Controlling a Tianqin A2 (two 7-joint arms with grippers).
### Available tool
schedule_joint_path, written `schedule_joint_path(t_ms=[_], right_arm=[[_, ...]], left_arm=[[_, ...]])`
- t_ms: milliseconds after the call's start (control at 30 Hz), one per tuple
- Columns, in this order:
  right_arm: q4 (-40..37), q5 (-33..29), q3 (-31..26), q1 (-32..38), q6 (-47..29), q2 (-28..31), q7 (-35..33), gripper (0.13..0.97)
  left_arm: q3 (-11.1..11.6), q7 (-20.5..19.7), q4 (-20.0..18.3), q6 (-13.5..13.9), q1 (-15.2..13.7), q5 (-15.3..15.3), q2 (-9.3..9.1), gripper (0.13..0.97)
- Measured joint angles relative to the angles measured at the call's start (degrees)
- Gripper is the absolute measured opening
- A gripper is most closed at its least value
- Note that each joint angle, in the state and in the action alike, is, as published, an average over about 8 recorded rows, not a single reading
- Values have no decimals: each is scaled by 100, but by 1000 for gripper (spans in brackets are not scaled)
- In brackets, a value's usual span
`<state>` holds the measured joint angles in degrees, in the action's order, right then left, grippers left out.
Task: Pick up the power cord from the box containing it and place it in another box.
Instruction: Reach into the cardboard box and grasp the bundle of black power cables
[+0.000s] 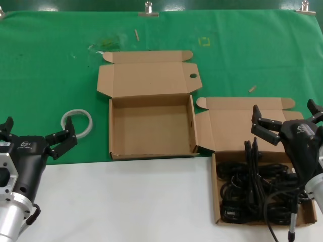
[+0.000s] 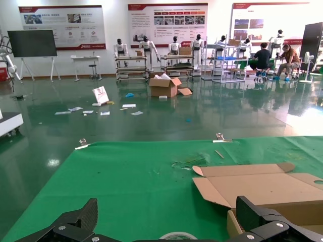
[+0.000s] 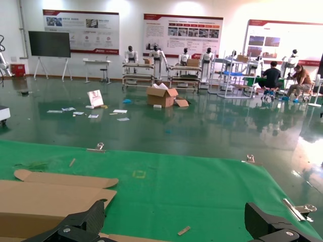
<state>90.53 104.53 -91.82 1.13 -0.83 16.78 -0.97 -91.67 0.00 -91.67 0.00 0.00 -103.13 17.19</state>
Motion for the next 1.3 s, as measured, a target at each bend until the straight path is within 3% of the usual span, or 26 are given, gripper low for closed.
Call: schedule_joint_path(t_ms=[567,900,1067,1300], right_arm=[[85,52,-114,-11,77,95,14,966],[795,837,-1476,58,921,702,-362,966],[666,1028,-1735,-77,1242,478,-452,966],[-17,947,-1223,-567,1658,-160,-142,966]], left_arm=[[0,0,0,0,0,0,0,966],[0,-1,0,0,0,1,0,947],[0,-2,0,0,0,1,0,902],[0,-2,0,0,0,1,0,868]])
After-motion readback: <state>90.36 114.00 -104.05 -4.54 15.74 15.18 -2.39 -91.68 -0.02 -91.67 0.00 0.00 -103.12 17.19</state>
